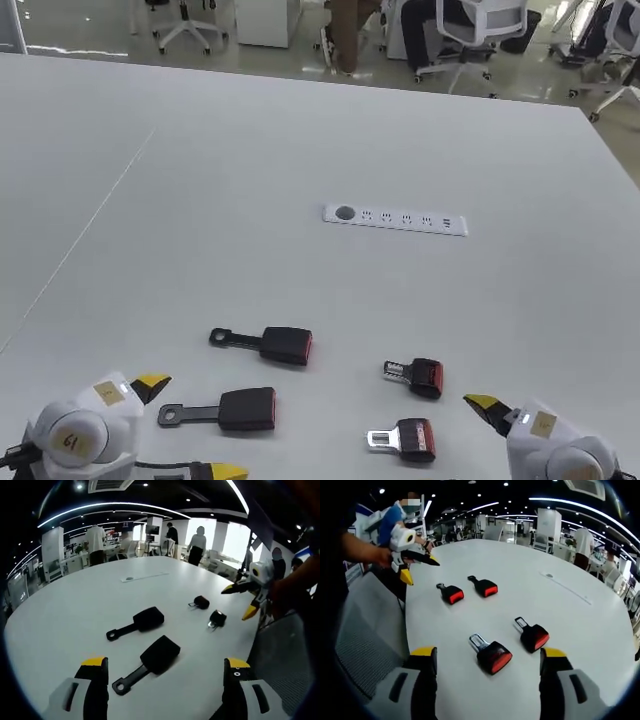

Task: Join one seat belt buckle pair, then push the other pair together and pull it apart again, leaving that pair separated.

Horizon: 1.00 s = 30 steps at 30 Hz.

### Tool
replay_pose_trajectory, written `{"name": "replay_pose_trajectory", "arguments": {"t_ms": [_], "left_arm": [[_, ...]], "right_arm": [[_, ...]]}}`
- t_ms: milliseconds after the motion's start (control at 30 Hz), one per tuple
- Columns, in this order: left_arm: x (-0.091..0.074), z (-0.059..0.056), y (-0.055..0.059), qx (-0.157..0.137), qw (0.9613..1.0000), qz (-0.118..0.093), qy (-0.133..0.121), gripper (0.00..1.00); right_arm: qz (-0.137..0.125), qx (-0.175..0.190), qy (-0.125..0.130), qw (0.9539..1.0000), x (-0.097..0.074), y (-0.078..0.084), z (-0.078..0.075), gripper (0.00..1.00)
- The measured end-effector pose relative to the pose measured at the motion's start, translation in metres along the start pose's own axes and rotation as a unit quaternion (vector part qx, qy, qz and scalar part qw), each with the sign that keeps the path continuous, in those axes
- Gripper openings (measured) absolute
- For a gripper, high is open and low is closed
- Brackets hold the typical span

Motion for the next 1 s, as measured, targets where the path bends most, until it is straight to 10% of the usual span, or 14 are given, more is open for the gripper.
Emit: {"name": "replay_pose_trajectory", "arguments": {"t_ms": [633,1000], "left_arm": [[0.032,0.006,0.002,0.045,0.9968,0.046,0.047,0.87],[0.055,0.011,0.010,0.124,0.9838,0.099,0.083,0.80]], "right_arm": [[0.054,-0.062,-0.103,0.9912,0.031,0.006,0.002,0.80],[0.070,-0.083,-0.146,0.9834,0.042,0.007,-0.001,0.78]]}}
Point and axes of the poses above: the centre of the closed fingertips' face, and the gripper's own axes: x roughly forward along the fingers, z roughly to its left, y roughly out of its underside, the point moved 4 cm from there along -x, roughly backward along the fingers, and after that the axes turned 5 degrees about -x, right-handed, at the moved point
